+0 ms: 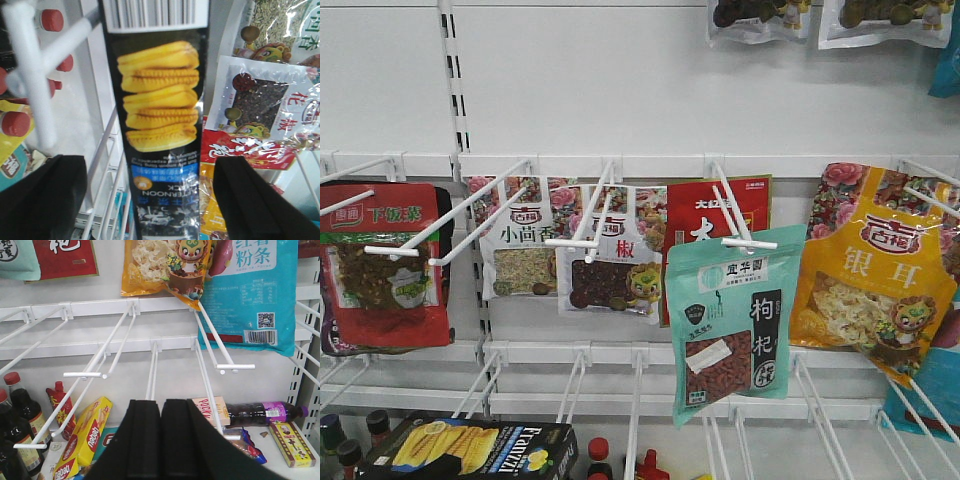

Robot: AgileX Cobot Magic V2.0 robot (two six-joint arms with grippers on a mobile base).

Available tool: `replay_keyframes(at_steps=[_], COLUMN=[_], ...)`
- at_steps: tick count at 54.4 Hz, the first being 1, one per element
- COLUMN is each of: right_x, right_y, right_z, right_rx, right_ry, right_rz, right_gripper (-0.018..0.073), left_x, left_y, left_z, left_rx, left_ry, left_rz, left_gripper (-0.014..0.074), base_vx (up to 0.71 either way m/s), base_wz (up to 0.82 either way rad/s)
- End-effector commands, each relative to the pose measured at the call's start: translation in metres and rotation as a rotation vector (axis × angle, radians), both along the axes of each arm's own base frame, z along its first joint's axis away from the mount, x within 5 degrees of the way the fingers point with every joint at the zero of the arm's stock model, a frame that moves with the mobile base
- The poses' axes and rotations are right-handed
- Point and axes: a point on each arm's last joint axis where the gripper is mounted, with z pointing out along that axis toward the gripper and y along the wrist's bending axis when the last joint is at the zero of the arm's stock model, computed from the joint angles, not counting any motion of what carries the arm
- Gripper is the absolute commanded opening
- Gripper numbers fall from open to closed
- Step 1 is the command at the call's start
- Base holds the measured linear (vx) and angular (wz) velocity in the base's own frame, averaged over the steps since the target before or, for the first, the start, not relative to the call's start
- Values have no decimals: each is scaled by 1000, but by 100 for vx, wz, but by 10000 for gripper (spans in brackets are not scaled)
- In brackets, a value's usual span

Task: Pick snacks and fruit into basket
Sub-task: 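Raise the biscuit box clear of the shelf edge with left gripper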

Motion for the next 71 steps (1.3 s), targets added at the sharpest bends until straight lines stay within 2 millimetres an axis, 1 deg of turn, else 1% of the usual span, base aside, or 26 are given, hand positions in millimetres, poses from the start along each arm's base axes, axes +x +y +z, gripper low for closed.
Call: replay_keyframes(at_steps=[1, 10, 26, 71], right_x=[2, 2, 2, 2], right_y=[0, 0, 0, 0], right_z=[4, 4, 4, 4], right_rx=[-17, -17, -17, -17], right_ry=[-59, -59, -59, -59], right_rz=[-1, -1, -1, -1], right_gripper=[-8, -8, -8, -8], left_x=[6, 8, 9, 10], left_y=[-3, -4, -4, -1], left_z=[18, 17, 13, 20], left_rx=[-78, -94, -91, -125], left_ry=[-156, -192, -181, -257], left_rz=[-2, -1, -1, 30], left_gripper=[594, 594, 594, 592], base_vx=[0, 0, 0, 0], base_wz=[0, 0, 0, 0])
